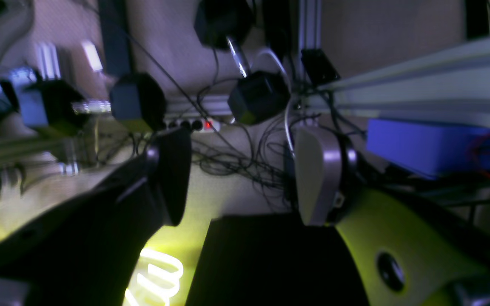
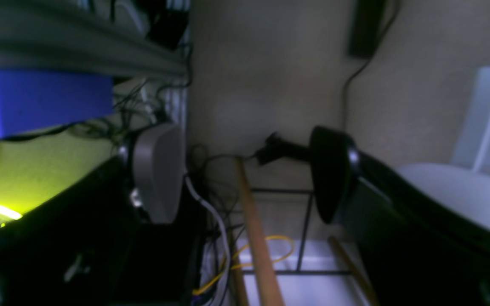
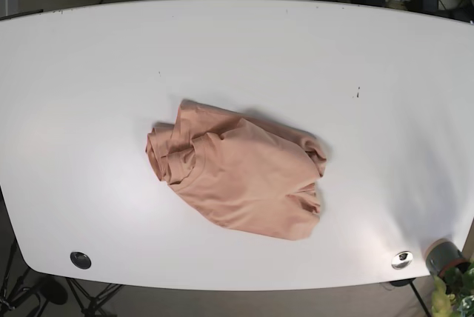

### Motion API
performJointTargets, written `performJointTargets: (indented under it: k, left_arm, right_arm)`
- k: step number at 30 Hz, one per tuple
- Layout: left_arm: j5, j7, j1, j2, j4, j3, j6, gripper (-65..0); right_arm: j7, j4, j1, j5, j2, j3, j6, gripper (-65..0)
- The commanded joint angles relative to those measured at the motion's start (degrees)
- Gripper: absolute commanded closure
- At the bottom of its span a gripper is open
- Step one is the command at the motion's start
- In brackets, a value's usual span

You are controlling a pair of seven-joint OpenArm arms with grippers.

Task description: Fold the T-shirt properly

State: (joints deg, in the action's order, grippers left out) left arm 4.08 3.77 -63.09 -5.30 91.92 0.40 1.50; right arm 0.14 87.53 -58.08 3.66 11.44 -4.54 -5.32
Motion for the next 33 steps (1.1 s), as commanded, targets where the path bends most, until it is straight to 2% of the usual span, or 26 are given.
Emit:
performJointTargets:
  k: [1,5,12,15,19,23,33]
  left_arm:
    - [-0.1,1.0,-2.8,0.3,3.9,-0.8,-0.1,-35.3]
    - [-0.1,0.9,-6.5,0.4,11.0,-2.7,-0.1,-35.3]
    - [0.0,0.9,-9.4,0.4,18.1,-4.1,-0.1,-35.3]
    - [0.0,0.9,-9.9,0.7,20.4,-5.1,-0.1,-35.3]
    - [0.1,1.1,-10.0,0.7,21.4,-5.3,-0.1,-35.3]
    - [0.2,1.4,-9.7,0.7,22.1,-5.4,-0.1,-35.3]
    - [0.2,1.2,-3.7,0.8,23.6,-4.8,-0.1,-35.7]
  right_arm:
    - [0.9,3.7,-3.2,0.1,0.6,-0.1,0.27,-43.1]
    - [0.9,11.3,-7.3,0.1,2.4,-0.3,0.27,-43.1]
    - [0.9,21.1,-10.8,0.1,2.7,0.2,0.09,-43.1]
    - [0.9,24.7,-11.6,0.1,3.7,0.9,0.00,-43.1]
    - [1.0,26.2,-11.1,0.1,3.8,1.1,0.00,-43.1]
    - [1.1,26.7,-7.7,0.1,5.2,0.9,-0.08,-43.1]
    - [1.0,26.7,1.0,0.1,4.8,0.7,0.27,-43.1]
